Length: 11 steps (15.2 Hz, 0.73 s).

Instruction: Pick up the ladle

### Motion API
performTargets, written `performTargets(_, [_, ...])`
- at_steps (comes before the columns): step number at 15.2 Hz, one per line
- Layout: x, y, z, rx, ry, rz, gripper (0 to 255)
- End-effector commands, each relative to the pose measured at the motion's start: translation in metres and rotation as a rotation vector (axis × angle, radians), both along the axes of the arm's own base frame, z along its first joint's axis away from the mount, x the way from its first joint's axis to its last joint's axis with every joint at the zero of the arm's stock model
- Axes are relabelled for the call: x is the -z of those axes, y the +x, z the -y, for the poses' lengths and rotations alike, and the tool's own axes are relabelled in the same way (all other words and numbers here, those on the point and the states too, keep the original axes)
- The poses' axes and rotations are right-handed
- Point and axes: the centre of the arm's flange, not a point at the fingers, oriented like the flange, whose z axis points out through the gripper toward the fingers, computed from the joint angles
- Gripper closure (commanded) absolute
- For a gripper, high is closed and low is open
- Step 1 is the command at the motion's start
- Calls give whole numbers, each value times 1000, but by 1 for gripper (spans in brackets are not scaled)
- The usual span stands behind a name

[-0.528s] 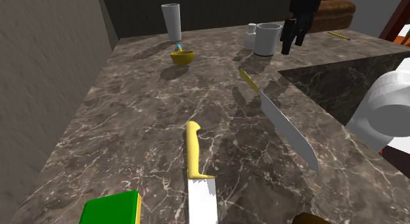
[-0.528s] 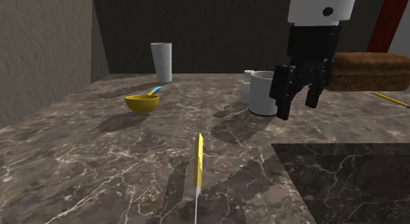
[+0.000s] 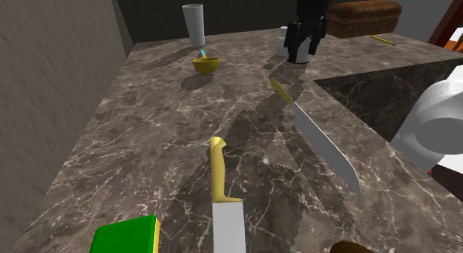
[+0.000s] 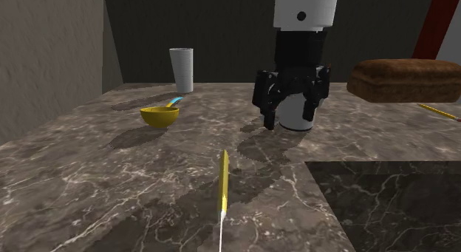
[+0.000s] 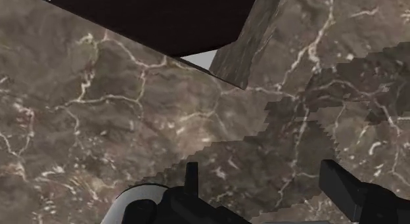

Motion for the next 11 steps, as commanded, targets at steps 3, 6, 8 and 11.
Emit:
performTargets(3, [1,43,-25,72,31,0,0])
performTargets(6, [2,76,-42,124,53,1,0])
performTargets(8, [2,99,-53,159,68,1,0])
performTargets(11, [2,133,-67,211,90,1,0])
